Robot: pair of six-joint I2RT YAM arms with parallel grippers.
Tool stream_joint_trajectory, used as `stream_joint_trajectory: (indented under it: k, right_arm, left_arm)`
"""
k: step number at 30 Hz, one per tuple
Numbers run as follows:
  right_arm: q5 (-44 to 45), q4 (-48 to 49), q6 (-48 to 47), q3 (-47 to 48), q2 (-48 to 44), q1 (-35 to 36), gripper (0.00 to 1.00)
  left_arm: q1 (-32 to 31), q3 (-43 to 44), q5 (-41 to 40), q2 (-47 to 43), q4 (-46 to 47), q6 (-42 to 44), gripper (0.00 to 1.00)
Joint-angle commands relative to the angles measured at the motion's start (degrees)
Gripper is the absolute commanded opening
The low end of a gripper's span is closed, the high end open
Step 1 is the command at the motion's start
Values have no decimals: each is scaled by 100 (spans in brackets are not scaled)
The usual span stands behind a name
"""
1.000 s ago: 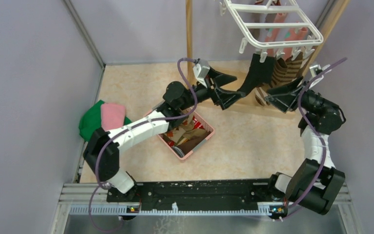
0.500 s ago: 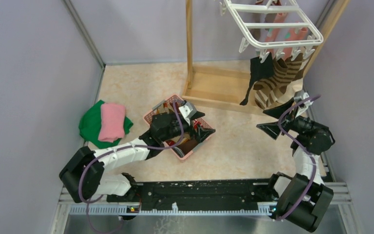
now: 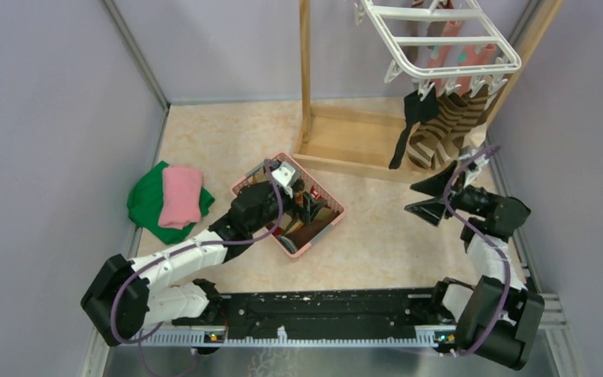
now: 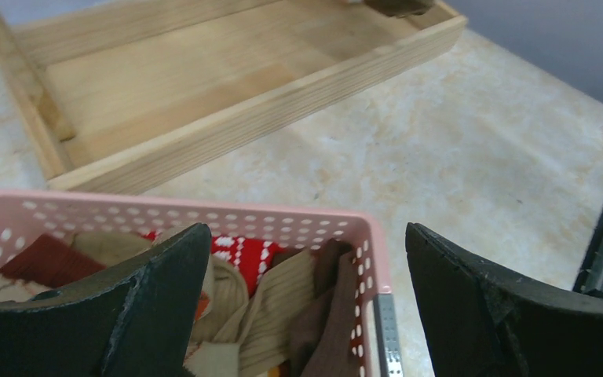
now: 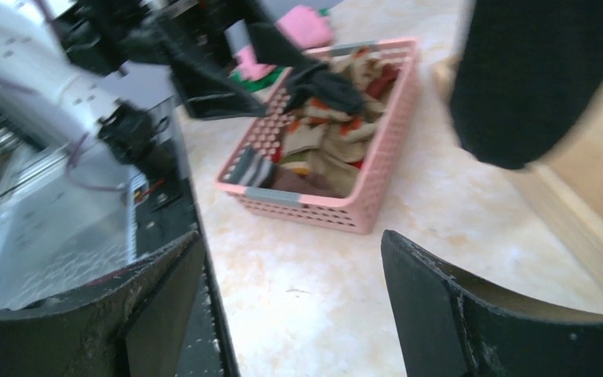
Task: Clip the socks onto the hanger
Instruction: Pick up the sock from the bin.
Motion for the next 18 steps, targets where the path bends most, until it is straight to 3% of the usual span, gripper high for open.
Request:
stream_joint_trajectory:
  k: [1,5,6,7,8,9,10,14,18]
  right_arm:
    - [-68,-3034,-2129,469,-126,1242,83]
    - [269,-5792,-4262,1090,50,2154,83]
    - [590,-7110,-5439,1562,105,2278,84]
    - [1309,-9788,-7241,2131,201,2546,87]
    - [2787,-11025,-8552,2635,355,3020,89]
    - [3697,-11187,-8788,2758,478,3512,89]
    - [3925,-11044,-8749,2687,460,3711,90]
    - [3729,-11294,-9230,2683,198,3802,92]
    - [4104,-11557,-9550,2684,92,3804,92]
  left_arm:
    - [170,447,-630,-263,-868,-122,99]
    - [250,543,-1266,-488,-1470,-121,99]
    - [281,554,-1462,-505,-1608,-147,98]
    - [303,572,-1646,-502,-1735,-167,98]
    - [321,586,-1843,-486,-1886,-181,97]
    - [334,611,-2050,-444,-2009,-206,95]
    - [342,657,-2212,-401,-2166,-209,92]
    - [353,1047,-2654,-13,-2815,114,78]
    - [337,1709,-3021,571,-3613,388,58]
